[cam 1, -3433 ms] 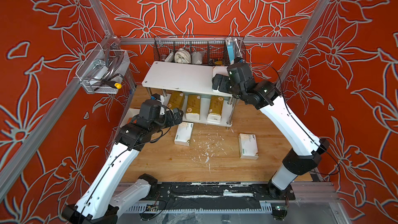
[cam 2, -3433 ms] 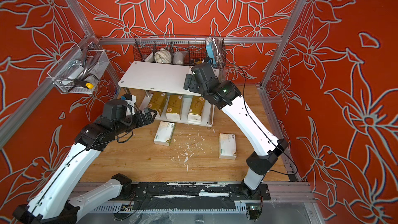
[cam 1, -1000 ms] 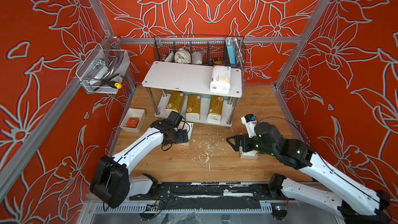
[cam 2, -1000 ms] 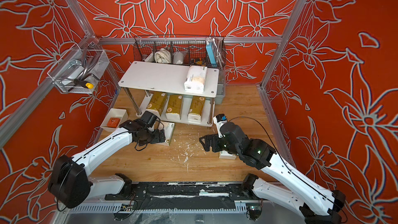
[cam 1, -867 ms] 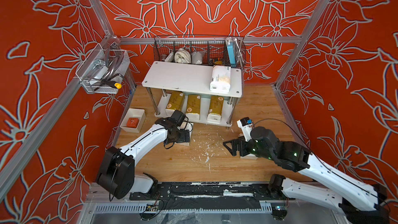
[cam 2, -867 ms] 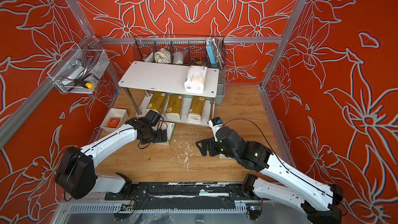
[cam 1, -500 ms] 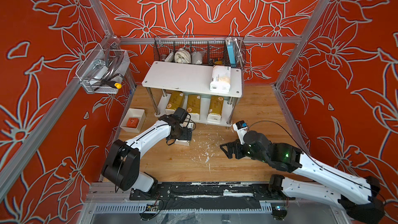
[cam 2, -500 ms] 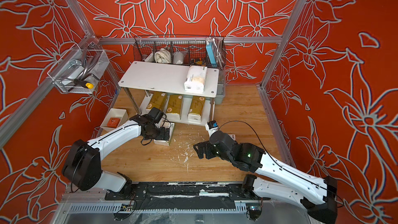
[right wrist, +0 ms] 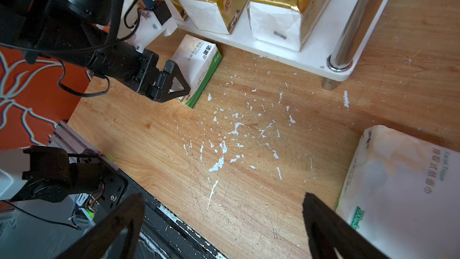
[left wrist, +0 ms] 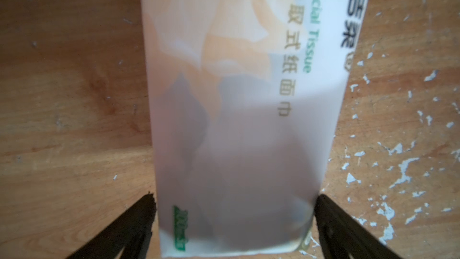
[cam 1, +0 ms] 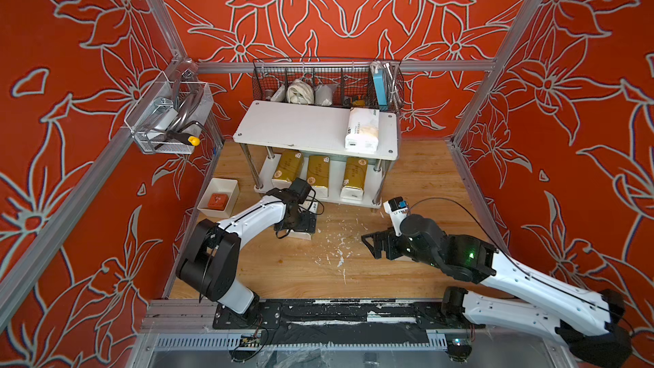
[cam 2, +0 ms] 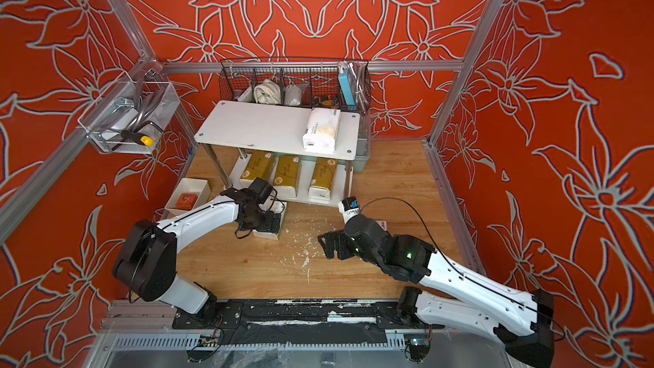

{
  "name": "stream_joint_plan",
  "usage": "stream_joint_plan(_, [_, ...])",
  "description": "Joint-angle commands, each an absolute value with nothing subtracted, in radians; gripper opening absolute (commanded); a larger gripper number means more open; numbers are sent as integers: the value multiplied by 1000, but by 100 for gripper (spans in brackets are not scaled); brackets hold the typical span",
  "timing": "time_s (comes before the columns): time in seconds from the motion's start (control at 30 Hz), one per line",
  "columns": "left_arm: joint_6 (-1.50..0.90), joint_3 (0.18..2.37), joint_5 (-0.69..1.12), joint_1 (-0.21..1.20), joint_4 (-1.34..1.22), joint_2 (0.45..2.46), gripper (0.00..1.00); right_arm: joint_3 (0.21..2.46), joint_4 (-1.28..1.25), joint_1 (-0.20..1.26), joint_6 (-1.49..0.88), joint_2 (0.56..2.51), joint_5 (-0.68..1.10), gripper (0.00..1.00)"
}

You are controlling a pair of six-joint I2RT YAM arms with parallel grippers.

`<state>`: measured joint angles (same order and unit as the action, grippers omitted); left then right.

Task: Place the tissue boxes on the shelf by color
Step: Pick up the box of tissues from the center of the board.

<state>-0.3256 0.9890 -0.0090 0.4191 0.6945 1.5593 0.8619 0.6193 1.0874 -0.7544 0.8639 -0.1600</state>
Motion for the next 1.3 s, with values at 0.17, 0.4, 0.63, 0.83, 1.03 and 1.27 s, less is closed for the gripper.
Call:
stream_joint_plan(0.17, [-318,1012,1,423,690,1629,99,844,595,1095,-767,862,-198,99])
stream_joint_plan(0.4, [-321,1008,36,423,687,1646,89,842,604,1095,-772,849,-207,99])
stream_joint_plan(0.63, [-340,1003,73,423,703,1637,84,844,621,1095,-770,836,-217,99])
stream_joint_plan(0.83, [-398,1003,118,436,760,1570,84,844,633,1094,-766,829,-221,99])
stream_joint_plan(1.03, [-435,972,114,478,825,1424,84,842,635,1095,-760,826,-225,99])
stream_joint_plan(1.27, [-504,927,95,519,924,1206,83,841,635,1095,-754,830,-231,99])
